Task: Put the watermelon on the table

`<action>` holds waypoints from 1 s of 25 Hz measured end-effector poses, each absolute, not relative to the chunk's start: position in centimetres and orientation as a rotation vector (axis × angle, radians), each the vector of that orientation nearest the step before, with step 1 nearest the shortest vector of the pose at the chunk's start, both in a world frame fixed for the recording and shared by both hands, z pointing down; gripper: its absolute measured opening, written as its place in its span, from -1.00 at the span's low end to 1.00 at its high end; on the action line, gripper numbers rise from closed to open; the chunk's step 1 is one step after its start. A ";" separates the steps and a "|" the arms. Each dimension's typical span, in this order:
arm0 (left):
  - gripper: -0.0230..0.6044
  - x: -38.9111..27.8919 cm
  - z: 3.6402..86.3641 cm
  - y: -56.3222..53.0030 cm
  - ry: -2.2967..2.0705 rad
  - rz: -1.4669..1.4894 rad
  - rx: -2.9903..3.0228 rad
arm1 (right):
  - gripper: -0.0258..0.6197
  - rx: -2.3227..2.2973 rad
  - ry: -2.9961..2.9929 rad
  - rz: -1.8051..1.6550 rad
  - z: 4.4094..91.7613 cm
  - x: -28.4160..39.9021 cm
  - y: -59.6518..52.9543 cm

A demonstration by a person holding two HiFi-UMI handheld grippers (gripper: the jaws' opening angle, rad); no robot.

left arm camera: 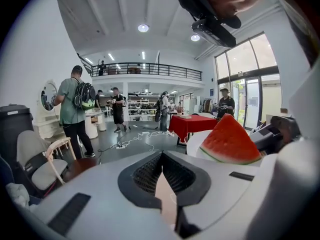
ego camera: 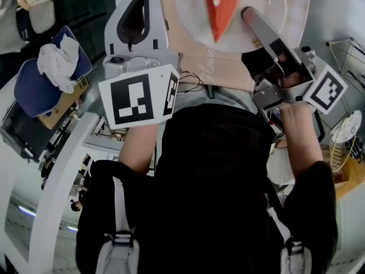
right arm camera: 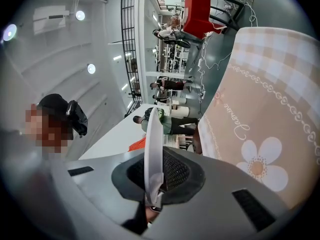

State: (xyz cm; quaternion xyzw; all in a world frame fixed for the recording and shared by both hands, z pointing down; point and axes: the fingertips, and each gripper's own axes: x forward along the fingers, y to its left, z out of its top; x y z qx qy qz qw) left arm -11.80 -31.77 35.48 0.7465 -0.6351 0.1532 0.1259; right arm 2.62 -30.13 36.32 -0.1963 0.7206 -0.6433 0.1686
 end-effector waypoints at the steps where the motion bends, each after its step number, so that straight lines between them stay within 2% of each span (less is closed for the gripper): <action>1: -0.90 -11.9 35.8 -31.8 -1.850 0.449 2.167 | -0.86 -0.555 2.049 -1.835 36.6 2.6 -30.0; 25: -0.90 -12.3 42.6 -31.2 -1.806 0.480 2.137 | -0.86 -0.470 2.138 -1.910 46.5 2.5 -27.2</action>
